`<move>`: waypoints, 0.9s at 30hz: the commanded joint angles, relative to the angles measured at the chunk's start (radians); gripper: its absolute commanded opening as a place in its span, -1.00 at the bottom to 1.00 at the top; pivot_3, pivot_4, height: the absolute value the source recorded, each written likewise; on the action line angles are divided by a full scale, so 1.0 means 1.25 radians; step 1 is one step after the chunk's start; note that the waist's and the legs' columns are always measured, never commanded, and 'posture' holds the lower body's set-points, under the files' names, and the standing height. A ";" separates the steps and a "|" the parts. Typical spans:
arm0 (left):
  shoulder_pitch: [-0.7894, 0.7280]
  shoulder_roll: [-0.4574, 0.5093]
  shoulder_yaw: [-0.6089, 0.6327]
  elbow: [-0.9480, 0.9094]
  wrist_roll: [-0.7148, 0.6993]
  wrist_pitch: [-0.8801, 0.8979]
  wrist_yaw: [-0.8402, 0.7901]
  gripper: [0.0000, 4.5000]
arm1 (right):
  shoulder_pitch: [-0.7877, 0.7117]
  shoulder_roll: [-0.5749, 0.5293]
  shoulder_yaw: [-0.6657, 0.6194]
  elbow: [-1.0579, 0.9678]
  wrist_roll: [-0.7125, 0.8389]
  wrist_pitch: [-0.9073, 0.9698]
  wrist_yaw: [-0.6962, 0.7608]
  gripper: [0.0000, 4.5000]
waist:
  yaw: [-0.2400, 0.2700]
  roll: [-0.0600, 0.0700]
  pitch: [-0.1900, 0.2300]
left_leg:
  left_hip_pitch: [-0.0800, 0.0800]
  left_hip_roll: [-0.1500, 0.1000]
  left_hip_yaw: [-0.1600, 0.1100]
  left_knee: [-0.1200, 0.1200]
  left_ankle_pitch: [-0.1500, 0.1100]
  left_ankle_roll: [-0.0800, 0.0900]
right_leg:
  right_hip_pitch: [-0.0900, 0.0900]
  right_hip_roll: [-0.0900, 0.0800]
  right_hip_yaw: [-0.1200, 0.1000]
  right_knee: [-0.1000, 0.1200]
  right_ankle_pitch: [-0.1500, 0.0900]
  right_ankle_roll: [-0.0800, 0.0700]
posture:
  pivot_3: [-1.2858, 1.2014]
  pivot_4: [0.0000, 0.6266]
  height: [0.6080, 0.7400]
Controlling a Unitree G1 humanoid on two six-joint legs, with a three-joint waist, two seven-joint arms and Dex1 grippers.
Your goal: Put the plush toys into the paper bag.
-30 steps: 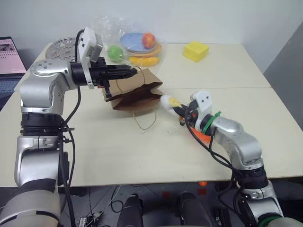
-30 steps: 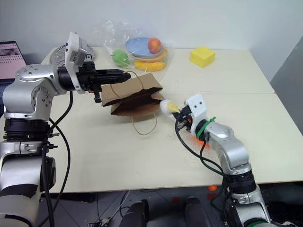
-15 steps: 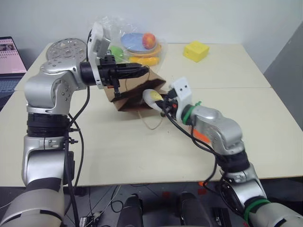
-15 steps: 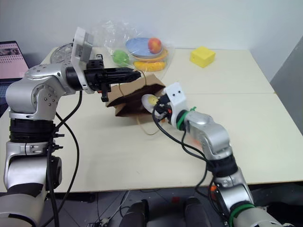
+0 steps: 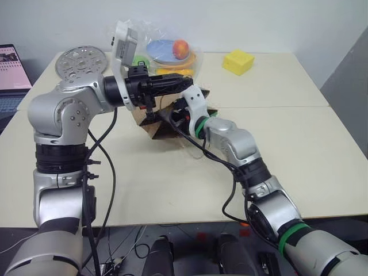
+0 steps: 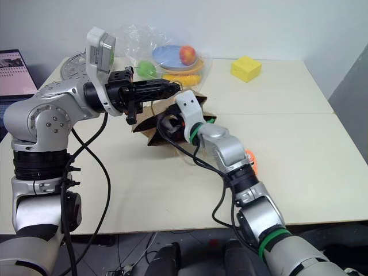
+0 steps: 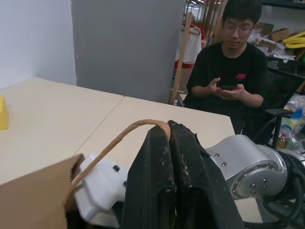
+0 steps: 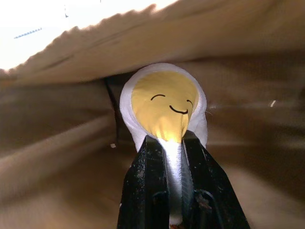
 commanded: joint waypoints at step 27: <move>-0.037 0.038 -0.035 0.158 0.121 -0.190 -0.086 -1.00 | 0.392 -0.348 -0.208 -0.879 0.212 0.377 0.089 0.99 | 0.011 0.000 0.000 | -0.001 0.000 0.000 0.000 0.000 0.000 | 0.000 0.000 0.000 -0.001 0.000 0.000 | 0.03 -0.52 1.00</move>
